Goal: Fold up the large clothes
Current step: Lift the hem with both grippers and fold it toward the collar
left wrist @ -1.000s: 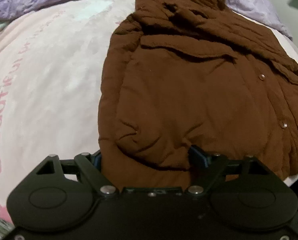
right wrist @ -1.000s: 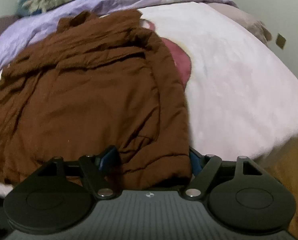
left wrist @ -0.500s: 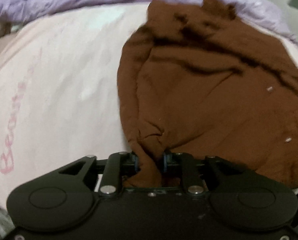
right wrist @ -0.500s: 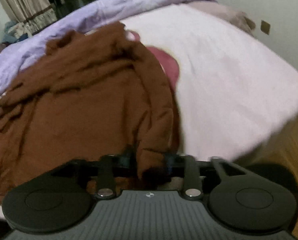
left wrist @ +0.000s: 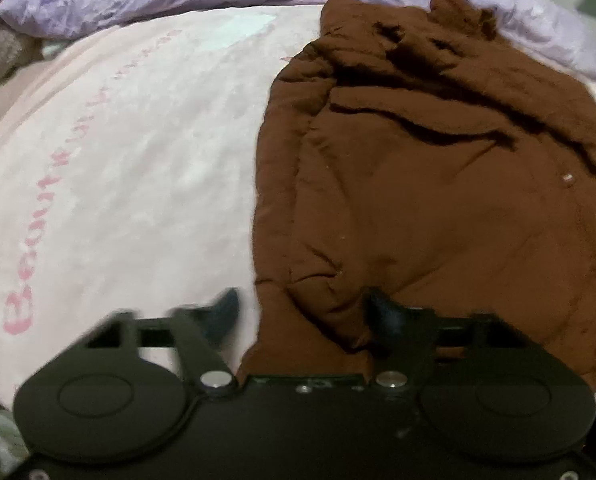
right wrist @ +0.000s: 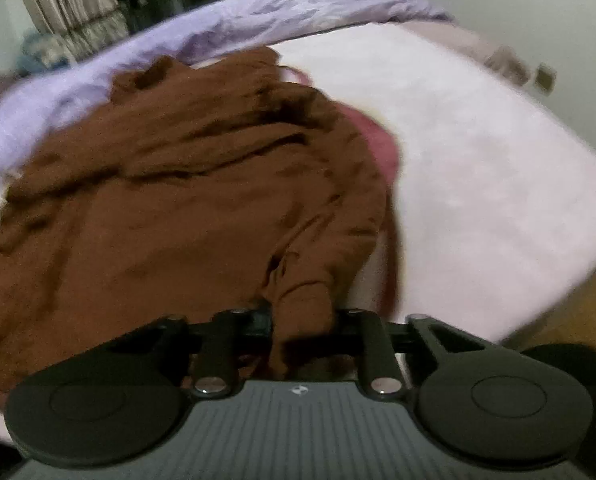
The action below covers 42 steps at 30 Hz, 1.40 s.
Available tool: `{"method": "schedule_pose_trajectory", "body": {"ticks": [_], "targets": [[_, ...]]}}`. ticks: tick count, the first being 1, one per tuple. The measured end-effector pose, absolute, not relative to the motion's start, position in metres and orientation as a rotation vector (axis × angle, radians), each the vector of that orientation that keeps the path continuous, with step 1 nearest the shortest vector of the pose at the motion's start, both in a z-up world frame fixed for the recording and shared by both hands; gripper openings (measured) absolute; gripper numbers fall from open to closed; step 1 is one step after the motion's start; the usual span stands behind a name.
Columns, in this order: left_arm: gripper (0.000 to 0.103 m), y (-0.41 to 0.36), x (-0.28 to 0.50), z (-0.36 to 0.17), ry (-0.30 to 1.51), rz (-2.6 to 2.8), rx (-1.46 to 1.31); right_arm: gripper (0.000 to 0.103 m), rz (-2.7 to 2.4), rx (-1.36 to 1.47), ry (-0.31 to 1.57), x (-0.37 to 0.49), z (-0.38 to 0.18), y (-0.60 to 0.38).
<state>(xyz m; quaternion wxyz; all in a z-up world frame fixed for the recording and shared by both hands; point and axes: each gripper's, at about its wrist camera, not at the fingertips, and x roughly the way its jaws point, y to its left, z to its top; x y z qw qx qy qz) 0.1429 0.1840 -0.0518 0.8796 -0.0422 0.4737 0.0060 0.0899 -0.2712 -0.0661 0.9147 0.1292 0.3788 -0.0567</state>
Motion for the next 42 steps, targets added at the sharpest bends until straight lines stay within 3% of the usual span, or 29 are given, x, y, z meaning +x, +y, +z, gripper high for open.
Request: {"method": "schedule_pose_trajectory", "body": {"ticks": [1,2,4,11,20,23,25,26,27,28,29,34,42], "targets": [[0.024,0.185,0.141,-0.049,0.981,-0.011,-0.104,0.021,-0.123,0.266,0.771,0.089,-0.064,-0.271],[0.017,0.183,0.141,-0.046,0.976,-0.024,-0.107,0.021,-0.126,0.257,0.767,0.087,-0.062,-0.270],[0.013,0.176,0.144,-0.039,0.968,-0.017,-0.085,0.021,-0.127,0.265,0.743,0.085,-0.056,-0.268],[0.012,0.164,0.172,0.026,0.780,-0.033,-0.056,0.020,-0.082,0.315,0.571,0.106,0.000,-0.270],[0.013,0.153,0.294,0.086,0.647,0.001,-0.108,0.020,-0.090,0.382,0.399,0.238,0.063,-0.278],[0.024,0.159,0.353,0.099,0.592,0.010,-0.169,0.023,-0.098,0.433,0.345,0.295,0.073,-0.285],[0.041,0.170,0.384,0.099,0.583,-0.005,-0.241,0.046,-0.086,0.466,0.293,0.332,0.069,-0.293],[0.049,0.172,0.392,0.098,0.592,0.002,-0.258,0.053,-0.079,0.479,0.264,0.342,0.065,-0.298],[0.052,0.174,0.395,0.096,0.593,0.009,-0.263,0.073,-0.086,0.490,0.258,0.349,0.061,-0.303],[0.060,0.176,0.395,0.093,0.588,0.000,-0.251,0.085,-0.097,0.510,0.266,0.357,0.056,-0.309],[0.070,0.173,0.394,0.089,0.571,0.002,-0.208,0.087,-0.098,0.528,0.269,0.359,0.051,-0.315],[0.078,0.178,0.383,0.083,0.462,0.145,-0.103,0.093,-0.124,0.538,0.220,0.349,0.028,-0.338],[0.079,0.180,0.410,0.026,0.688,0.071,-0.028,0.093,-0.146,0.400,0.463,0.360,-0.010,-0.344]]}}
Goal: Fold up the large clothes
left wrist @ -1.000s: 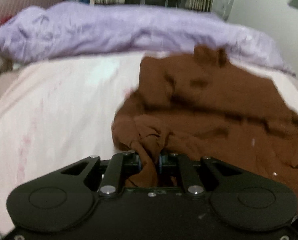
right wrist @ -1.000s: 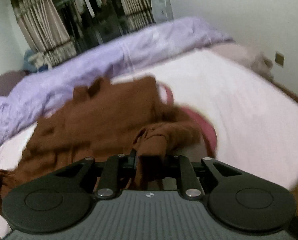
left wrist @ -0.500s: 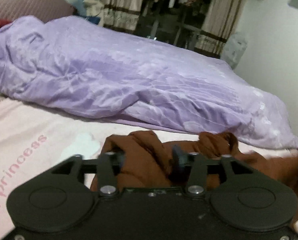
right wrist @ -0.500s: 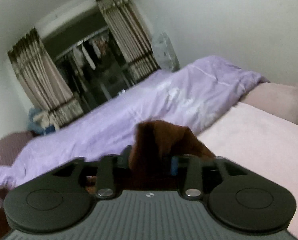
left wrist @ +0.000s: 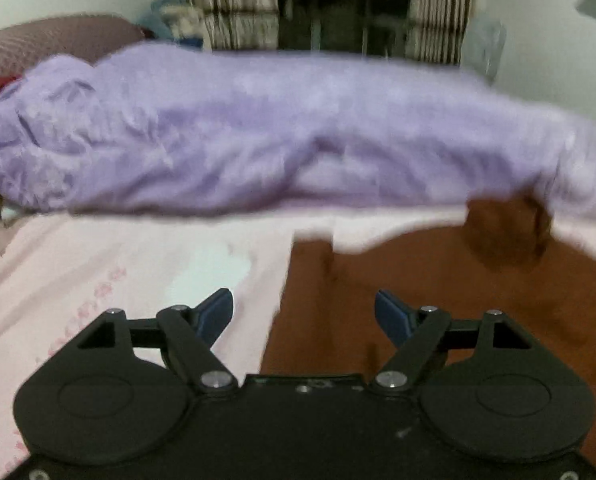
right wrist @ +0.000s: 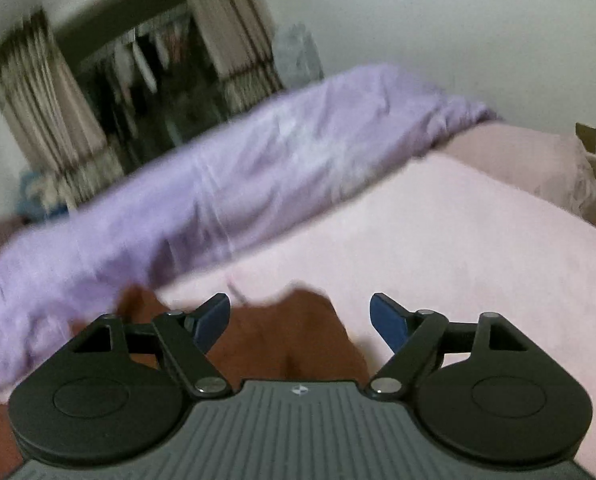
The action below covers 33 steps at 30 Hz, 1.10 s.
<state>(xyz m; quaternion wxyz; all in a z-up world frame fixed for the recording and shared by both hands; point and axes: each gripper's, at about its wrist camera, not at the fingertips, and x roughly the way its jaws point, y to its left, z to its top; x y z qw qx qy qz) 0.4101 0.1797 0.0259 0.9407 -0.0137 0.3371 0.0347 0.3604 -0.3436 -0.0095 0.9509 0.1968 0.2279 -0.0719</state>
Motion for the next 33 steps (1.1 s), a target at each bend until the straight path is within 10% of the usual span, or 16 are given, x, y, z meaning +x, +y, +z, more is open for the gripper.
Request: {"method": "schedule_pose_trajectory", "body": {"ticks": [4,5,6,7,19,33], "targets": [[0.076,0.179,0.426,-0.008,0.757,0.022,-0.050,0.093,-0.063,0.337,0.553,0.373,-0.026,-0.329],[0.062,0.179,0.427,-0.012,0.744,0.011,-0.057,0.091,-0.059,0.294,0.585,0.379,-0.029,-0.323],[0.044,0.180,0.427,-0.014,0.733,0.012,-0.062,0.058,-0.075,0.242,0.600,0.382,-0.033,-0.318],[0.016,0.182,0.427,-0.014,0.728,0.028,-0.074,0.001,-0.102,0.197,0.590,0.379,-0.034,-0.312],[0.011,0.180,0.421,0.050,0.396,0.028,-0.088,0.004,-0.205,0.239,0.184,0.347,0.031,-0.300],[0.028,0.176,0.503,-0.050,0.606,0.174,-0.026,0.013,-0.312,0.176,0.529,0.441,-0.051,-0.293]]}}
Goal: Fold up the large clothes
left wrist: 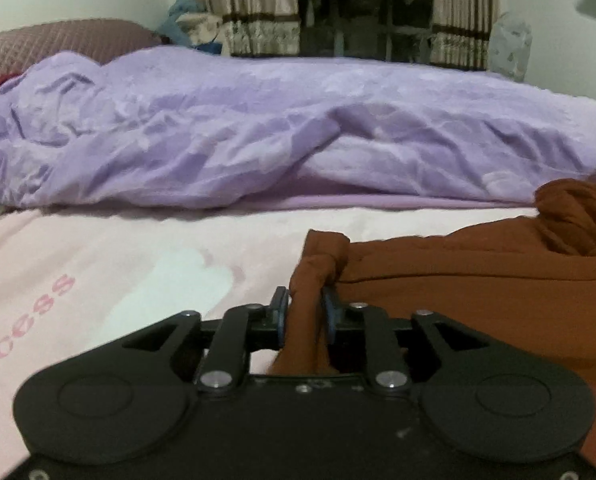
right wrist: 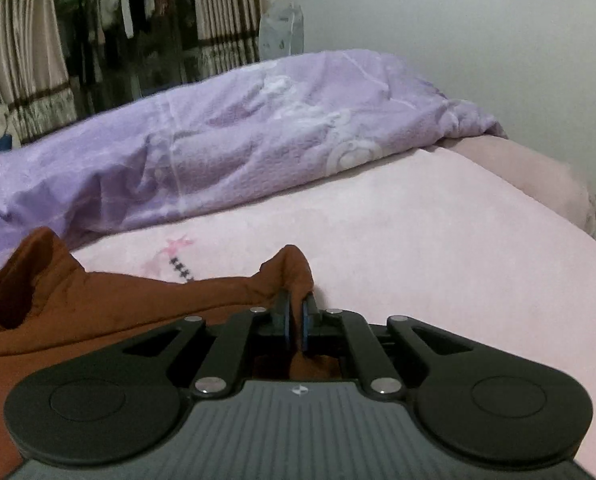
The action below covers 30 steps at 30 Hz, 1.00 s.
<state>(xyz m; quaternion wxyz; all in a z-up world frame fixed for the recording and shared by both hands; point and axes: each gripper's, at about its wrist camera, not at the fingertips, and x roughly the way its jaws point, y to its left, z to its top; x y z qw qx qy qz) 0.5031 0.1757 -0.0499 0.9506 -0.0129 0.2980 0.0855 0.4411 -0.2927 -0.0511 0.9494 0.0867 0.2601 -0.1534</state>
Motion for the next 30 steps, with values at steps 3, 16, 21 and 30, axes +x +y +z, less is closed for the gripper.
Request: {"method": "schedule_pose_trajectory", "body": {"ticks": [3,16,21,30], "targets": [[0.061,0.189,0.500,-0.034,0.587,0.227,-0.044,0.036,-0.303,0.148,0.575,0.446,-0.047,-0.296],[0.099,0.213,0.388,0.024,0.602,0.097,-0.120,0.093,-0.206,0.324,0.436,0.317,0.003,-0.350],[0.100,0.197,0.362,-0.003,0.698,0.038,-0.090,0.093,-0.126,0.263,0.532,0.298,-0.024,-0.336],[0.041,0.199,0.378,-0.039,0.762,-0.057,-0.236,0.047,0.065,0.311,0.621,0.322,-0.073,-0.326]]}}
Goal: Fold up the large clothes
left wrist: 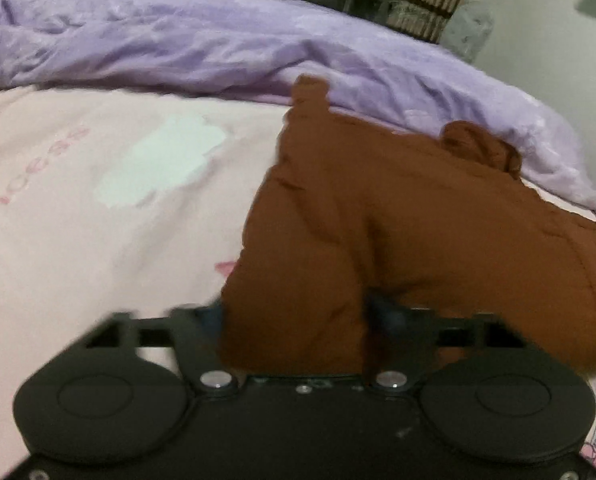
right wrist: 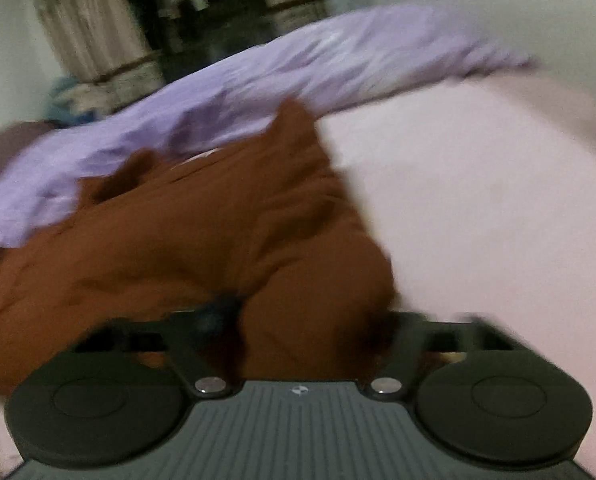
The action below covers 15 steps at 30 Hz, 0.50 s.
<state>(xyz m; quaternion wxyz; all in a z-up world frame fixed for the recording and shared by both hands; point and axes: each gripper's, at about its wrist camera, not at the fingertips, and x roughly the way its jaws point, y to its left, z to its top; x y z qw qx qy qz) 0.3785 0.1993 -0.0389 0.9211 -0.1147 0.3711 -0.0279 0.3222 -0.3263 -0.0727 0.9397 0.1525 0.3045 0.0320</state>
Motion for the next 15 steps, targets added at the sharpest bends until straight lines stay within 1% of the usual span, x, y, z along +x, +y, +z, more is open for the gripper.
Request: {"method": "schedule_pose_trajectory", "body": {"ticks": [1,2,5,8,10,13,15], "targets": [[0.031,0.195,0.378,-0.034,0.745,-0.034,-0.218,0.040,0.068,0.326,0.615,0.322,-0.072,-0.327],[0.014,0.189,0.375,-0.024,0.717,0.002,-0.201,0.037,0.062,0.338,0.613,0.321,-0.068,-0.327],[0.013,0.184,0.357,0.010,0.639,0.024,-0.193,0.034,0.035,0.344,0.546,0.300,-0.038,-0.326],[0.012,0.185,0.325,0.041,0.590,0.003,-0.201,0.030,0.070,0.415,0.480,0.264,-0.005,-0.336],[0.012,0.181,0.296,0.053,0.559,0.001,-0.149,0.029,0.067,0.373,0.449,0.236,0.012,-0.334],[0.013,0.183,0.256,0.049,0.584,0.003,-0.133,0.029,0.023,0.304,0.440,0.185,0.019,-0.328],[0.014,0.185,0.242,0.025,0.660,0.006,-0.146,0.029,0.026,0.333,0.488,0.166,0.006,-0.333]]}}
